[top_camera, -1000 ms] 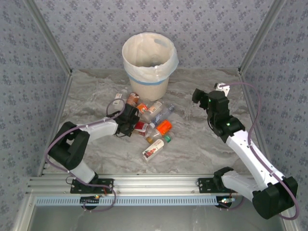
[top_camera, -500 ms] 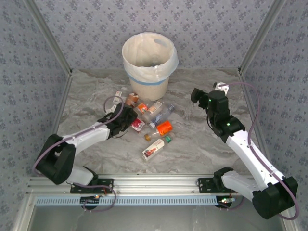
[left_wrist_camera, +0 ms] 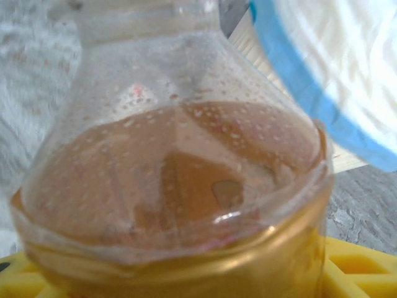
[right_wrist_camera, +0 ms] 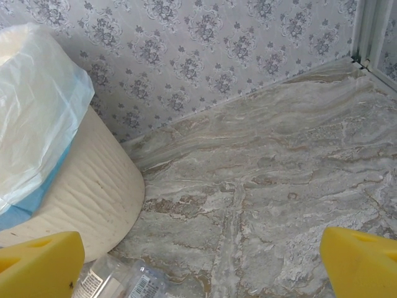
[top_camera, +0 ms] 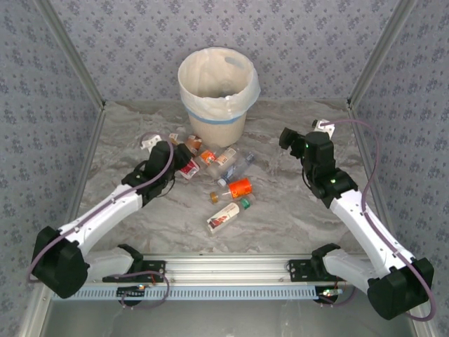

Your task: Put the plastic bottles in the bin

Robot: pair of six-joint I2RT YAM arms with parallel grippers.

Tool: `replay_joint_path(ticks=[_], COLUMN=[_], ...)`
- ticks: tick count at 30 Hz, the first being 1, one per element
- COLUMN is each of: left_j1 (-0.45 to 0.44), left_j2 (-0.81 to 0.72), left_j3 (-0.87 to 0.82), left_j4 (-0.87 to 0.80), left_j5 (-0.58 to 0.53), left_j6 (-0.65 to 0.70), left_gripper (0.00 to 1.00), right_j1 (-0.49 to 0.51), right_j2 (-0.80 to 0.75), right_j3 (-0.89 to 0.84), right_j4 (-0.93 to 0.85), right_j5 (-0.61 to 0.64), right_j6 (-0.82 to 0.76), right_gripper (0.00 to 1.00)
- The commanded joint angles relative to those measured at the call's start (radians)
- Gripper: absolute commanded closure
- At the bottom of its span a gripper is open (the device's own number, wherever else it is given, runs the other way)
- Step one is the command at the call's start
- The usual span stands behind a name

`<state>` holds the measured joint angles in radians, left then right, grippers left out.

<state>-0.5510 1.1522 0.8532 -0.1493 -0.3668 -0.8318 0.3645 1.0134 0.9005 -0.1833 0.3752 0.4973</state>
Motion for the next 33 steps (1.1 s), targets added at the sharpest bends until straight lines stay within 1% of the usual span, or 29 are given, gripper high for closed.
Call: replay_joint_path(ticks=[1, 7, 10, 13, 15, 18, 21, 24, 27, 31, 33], left_j1=[0.039, 0.103, 0.119, 0.135, 0.154, 0.173, 0.186, 0.199, 0.198, 0.198, 0.198], left_j2=[-0.032, -0.011, 0.011, 0.064, 0.119, 0.201, 0.281, 0.364, 0.432, 0.515, 0.551], left_j3=[0.081, 0.248, 0.318, 0.403, 0.469, 0.561, 0.629, 0.719, 0.802, 0.889, 0.928], left_j4=[0.080, 0.145, 0.211, 0.268, 0.283, 0.317, 0.380, 0.395, 0.396, 0.395, 0.388], left_j5=[0.006, -0.010, -0.013, -0.068, -0.085, -0.065, -0.022, 0.034, 0.080, 0.152, 0.158], left_j6=[0.173, 0.403, 0.476, 0.518, 0.519, 0.520, 0.531, 0.521, 0.497, 0.424, 0.398], left_gripper=[0.47, 0.47, 0.47, 0.47, 0.47, 0.48, 0.48, 0.48, 0.48, 0.48, 0.48], right_j1=[-0.007, -0.011, -0.013, -0.013, -0.014, -0.015, -0.015, -0.014, -0.012, -0.012, -0.011], right_j2=[-0.002, -0.004, -0.005, -0.003, -0.004, -0.001, -0.004, -0.006, -0.010, -0.013, -0.008], right_j3=[0.030, 0.030, 0.028, 0.026, 0.025, 0.026, 0.031, 0.045, 0.056, 0.059, 0.062], right_j4=[-0.011, -0.026, -0.029, -0.022, -0.017, -0.016, -0.026, -0.045, -0.065, -0.067, -0.067], right_j5=[0.021, 0.011, 0.006, 0.000, -0.011, -0.041, -0.056, -0.073, -0.083, -0.104, -0.118], right_j6=[-0.004, 0.003, 0.007, 0.013, 0.017, 0.018, 0.015, 0.012, 0.008, -0.006, -0.012], right_gripper=[0.00, 0.00, 0.00, 0.00, 0.00, 0.00, 0.00, 0.00, 0.00, 0.00, 0.00])
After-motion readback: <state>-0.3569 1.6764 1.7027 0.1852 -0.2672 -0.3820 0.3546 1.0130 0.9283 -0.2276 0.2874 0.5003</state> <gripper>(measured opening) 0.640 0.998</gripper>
